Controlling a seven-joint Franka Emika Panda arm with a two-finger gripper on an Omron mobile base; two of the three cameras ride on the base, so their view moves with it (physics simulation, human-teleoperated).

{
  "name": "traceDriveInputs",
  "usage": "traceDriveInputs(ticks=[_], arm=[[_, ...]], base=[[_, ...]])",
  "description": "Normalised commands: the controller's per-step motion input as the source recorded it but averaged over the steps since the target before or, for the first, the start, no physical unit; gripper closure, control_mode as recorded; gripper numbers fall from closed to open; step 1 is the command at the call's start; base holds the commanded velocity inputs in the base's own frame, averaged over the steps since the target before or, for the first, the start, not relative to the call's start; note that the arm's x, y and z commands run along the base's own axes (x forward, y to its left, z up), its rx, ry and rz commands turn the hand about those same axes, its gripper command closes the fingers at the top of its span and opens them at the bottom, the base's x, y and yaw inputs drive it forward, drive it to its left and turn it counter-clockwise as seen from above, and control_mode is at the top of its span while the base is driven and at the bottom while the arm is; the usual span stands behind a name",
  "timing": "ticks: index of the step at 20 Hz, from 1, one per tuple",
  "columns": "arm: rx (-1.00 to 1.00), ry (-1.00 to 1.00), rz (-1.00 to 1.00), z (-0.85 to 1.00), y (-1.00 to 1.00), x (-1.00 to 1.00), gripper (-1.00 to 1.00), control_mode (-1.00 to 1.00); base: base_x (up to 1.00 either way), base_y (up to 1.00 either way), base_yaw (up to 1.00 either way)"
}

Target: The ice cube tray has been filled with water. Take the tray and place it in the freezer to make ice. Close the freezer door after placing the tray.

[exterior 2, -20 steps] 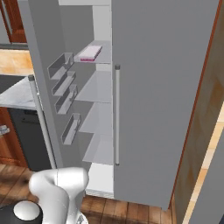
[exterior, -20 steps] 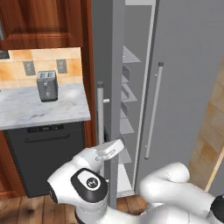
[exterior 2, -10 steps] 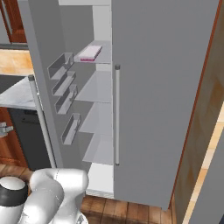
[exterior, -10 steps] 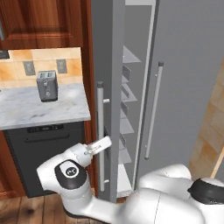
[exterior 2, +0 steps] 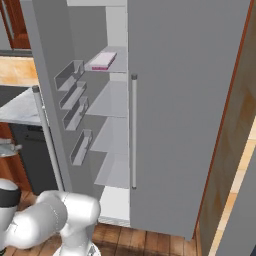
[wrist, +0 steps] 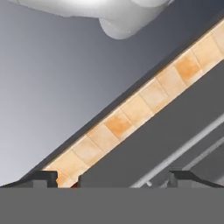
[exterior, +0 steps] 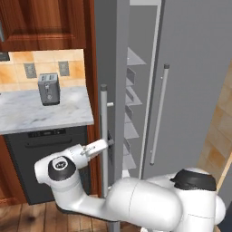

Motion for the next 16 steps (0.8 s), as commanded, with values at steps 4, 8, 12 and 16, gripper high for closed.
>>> traceDriveInputs(ticks=[4, 8, 12, 16], arm=[[0.00, 0.11, -0.10, -0.18, 0.07, 0.20, -1.00, -1.00], [-0.01, 0.15, -0.02, -0.24, 0.25, 0.02, -1.00, -1.00], [-0.03, 0.11, 0.04, -0.43, 0.25, 0.00, -1.00, -1.00], [0.00, 0.10, 0.15, -0.41, 0.05, 0.01, -1.00, -1.00]], base=[[0.00, 0.00, 0.00], [0.00, 0.00, 0.00], [0.00, 0.00, 0.00], [0.00, 0.00, 0.00]])
